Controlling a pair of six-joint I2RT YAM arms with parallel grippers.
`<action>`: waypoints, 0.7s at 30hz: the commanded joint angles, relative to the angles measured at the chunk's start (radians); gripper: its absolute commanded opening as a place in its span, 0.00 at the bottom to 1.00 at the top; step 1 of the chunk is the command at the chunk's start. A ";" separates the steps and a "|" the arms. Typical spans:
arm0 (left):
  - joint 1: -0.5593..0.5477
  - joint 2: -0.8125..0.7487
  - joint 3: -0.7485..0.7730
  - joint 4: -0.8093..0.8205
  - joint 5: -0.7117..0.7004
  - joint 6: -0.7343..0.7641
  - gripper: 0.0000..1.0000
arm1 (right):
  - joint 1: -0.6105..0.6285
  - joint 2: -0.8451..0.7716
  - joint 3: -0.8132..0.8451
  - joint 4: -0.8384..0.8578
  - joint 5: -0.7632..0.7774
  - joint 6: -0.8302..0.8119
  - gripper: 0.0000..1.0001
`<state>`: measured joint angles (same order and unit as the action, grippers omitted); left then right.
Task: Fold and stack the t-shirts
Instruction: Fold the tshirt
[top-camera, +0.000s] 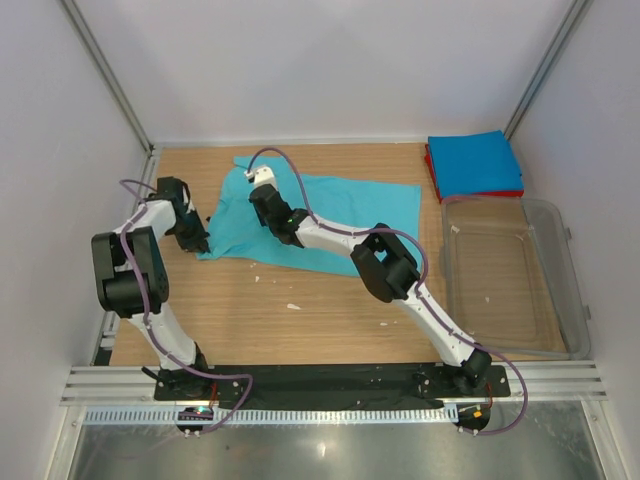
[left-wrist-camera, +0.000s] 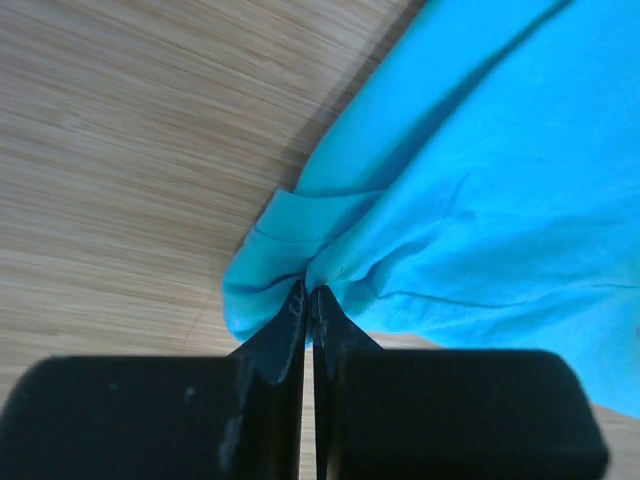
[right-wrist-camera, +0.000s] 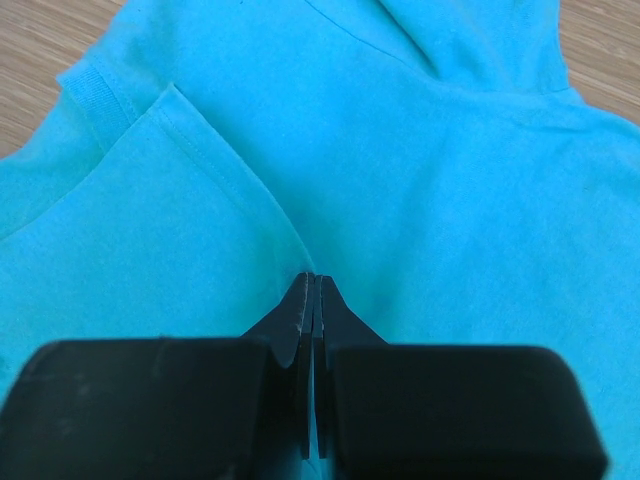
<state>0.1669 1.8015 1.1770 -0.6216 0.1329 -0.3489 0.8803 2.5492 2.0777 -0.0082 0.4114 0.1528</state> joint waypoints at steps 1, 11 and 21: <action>-0.004 0.001 0.053 -0.036 -0.119 -0.004 0.00 | -0.007 -0.101 0.002 0.040 0.015 0.037 0.01; -0.046 -0.011 0.125 -0.021 -0.240 -0.050 0.00 | -0.020 -0.110 -0.036 0.059 0.020 0.065 0.01; -0.052 0.091 0.206 -0.043 -0.271 -0.044 0.00 | -0.033 -0.122 -0.105 0.077 0.041 0.070 0.01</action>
<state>0.1173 1.8633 1.3388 -0.6540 -0.0948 -0.3893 0.8597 2.5172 1.9804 0.0109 0.4164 0.2012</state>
